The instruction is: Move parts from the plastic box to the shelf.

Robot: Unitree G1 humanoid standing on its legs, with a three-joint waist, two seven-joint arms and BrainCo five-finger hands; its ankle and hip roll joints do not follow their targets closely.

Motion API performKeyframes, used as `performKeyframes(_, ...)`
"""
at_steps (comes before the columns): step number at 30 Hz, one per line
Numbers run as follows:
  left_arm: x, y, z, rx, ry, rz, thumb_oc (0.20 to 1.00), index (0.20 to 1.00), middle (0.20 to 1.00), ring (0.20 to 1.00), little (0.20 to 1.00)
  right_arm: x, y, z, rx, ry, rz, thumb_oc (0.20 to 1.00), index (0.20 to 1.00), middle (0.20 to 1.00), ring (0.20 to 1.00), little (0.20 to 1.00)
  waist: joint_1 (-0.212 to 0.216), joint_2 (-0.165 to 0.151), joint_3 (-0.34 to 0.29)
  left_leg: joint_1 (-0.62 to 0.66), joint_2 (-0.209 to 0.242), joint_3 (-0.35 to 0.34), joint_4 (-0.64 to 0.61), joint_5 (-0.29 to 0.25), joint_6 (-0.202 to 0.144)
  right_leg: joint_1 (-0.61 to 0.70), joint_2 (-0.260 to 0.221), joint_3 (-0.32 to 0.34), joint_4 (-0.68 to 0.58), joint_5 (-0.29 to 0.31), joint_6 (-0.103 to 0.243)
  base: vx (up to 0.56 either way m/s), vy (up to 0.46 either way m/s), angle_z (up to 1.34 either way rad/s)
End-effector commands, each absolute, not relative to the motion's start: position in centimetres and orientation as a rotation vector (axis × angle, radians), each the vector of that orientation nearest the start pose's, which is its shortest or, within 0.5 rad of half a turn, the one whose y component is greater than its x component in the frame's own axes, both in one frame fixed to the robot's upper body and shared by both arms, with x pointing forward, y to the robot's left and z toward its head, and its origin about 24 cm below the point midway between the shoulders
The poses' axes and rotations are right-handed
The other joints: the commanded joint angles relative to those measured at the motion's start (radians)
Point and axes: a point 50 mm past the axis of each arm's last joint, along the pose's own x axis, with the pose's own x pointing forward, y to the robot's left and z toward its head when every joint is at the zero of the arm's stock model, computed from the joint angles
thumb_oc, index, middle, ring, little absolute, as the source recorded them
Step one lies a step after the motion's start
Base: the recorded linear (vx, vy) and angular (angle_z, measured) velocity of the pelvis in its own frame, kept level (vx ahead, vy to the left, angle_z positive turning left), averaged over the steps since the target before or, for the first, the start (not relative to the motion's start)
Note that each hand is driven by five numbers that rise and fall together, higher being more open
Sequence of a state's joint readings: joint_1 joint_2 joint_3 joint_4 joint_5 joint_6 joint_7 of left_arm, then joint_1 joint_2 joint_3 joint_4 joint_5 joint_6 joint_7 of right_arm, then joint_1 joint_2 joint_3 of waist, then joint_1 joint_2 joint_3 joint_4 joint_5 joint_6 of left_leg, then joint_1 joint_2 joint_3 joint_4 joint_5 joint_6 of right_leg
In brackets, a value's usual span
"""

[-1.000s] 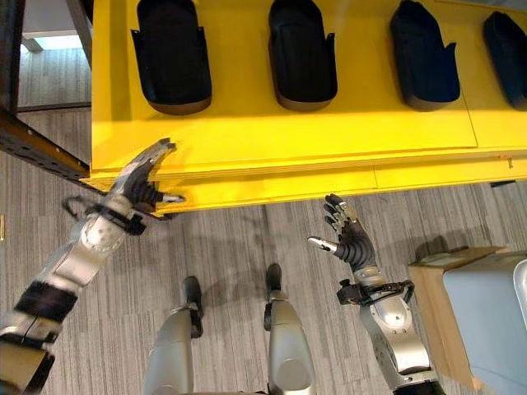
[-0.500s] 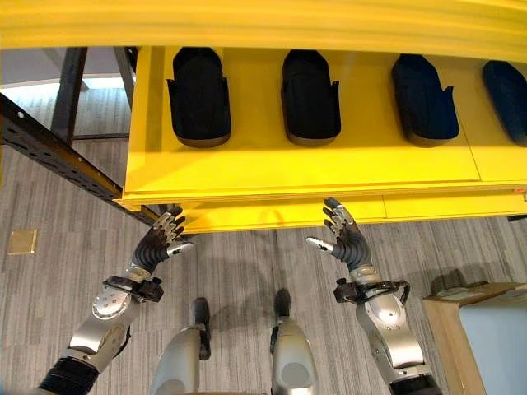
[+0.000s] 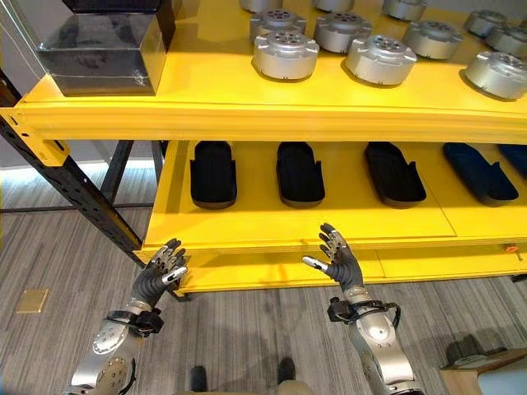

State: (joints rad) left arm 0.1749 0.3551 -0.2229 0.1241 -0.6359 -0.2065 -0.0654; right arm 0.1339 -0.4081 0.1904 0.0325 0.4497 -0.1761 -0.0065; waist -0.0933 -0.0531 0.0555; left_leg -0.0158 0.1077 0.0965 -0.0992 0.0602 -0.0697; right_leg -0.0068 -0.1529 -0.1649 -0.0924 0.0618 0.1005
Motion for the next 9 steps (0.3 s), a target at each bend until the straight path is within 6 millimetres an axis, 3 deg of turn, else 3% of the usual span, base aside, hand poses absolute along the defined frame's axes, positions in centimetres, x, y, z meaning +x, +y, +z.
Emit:
performKeyframes(1,21.33,19.88,0.33,-0.264,0.081,-0.069,1.000,1.000,1.000,1.000,1.000,22.86,-18.91,3.86,0.094,-0.031,0.128,1.000,1.000,1.000,1.000,1.000,0.010,-0.009,-0.009,-0.009,0.082,0.028,0.013,-0.007,-0.027,-0.025,-0.069,0.019,0.005,0.056,0.085,0.03,-0.001,-0.03)
performKeyframes(9,21.22,20.21,0.01,-0.220,0.098,-0.046,1.000,1.000,1.000,1.000,1.000,22.85,-18.41,3.61,0.133,-0.018,0.136,1.000,1.000,1.000,1.000,1.000,0.009,-0.012,-0.019,0.013,0.081,0.037,0.012,-0.014,-0.026,-0.009,-0.073,0.024,0.006,0.057,0.088,0.01,0.004,-0.02)
